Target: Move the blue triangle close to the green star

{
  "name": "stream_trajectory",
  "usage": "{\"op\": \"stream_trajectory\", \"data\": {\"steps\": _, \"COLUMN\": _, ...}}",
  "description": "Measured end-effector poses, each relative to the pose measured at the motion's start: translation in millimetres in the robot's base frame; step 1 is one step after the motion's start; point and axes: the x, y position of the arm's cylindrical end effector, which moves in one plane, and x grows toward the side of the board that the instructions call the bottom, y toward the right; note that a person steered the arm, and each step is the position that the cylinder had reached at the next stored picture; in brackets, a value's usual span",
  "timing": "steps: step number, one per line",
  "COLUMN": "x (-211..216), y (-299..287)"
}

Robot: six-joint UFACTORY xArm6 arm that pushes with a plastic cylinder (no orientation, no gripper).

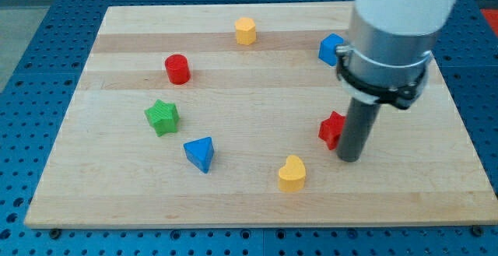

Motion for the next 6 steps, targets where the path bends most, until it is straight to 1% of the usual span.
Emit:
{"op": "stream_trajectory", "data": {"steps": 1, "x": 39.6, "y": 10.3}}
{"op": "stream_trajectory", "data": {"steps": 2, "x": 70.4, "y": -28.6}}
{"op": "stream_trajectory", "data": {"steps": 3, "x": 64.0, "y": -106.7}}
{"op": "stream_trajectory", "data": {"steps": 4, "x": 57.7, "y": -156.0}}
{"op": "stream_trajectory", "data": {"steps": 6, "x": 2.7, "y": -220.7}}
